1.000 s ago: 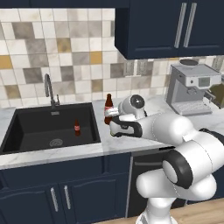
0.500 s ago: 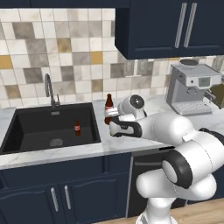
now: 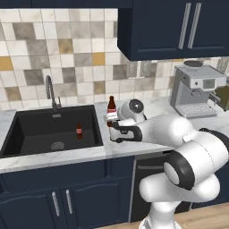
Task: Place the large bottle from the dining counter next to the other large bottle outside the sink, and place the small bottle from the dining counter next to the other small bottle inside the sink.
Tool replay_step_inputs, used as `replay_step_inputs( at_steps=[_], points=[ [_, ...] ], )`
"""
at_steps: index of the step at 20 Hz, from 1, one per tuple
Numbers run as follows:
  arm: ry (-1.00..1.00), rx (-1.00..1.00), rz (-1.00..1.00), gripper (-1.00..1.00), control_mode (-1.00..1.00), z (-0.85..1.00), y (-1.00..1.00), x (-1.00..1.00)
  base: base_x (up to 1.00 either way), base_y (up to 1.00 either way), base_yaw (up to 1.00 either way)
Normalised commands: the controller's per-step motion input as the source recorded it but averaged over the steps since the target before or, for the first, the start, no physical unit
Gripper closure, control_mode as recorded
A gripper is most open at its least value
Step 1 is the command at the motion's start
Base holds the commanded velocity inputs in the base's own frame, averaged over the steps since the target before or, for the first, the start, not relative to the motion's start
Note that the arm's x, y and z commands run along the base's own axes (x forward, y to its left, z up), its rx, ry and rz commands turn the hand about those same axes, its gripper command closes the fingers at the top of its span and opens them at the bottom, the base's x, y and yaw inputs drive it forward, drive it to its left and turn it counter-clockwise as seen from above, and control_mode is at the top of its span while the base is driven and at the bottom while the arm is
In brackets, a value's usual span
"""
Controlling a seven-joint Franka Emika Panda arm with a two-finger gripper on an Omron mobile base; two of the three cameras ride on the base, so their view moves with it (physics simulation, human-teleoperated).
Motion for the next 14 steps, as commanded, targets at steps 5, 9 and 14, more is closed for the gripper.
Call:
replay_step_inputs(
  at_steps=[5,9,14],
  points=[
    [0.00,0.00,0.00,1.00,-1.00,-0.16,0.04,0.08,0.00,0.00,0.00],
    [0.00,0.00,0.00,1.00,-1.00,-0.21,0.01,0.05,0.00,0.00,0.00],
    [0.00,-0.01,0.00,1.00,-1.00,-0.20,0.00,0.00,0.00,0.00,0.00]
  ],
)
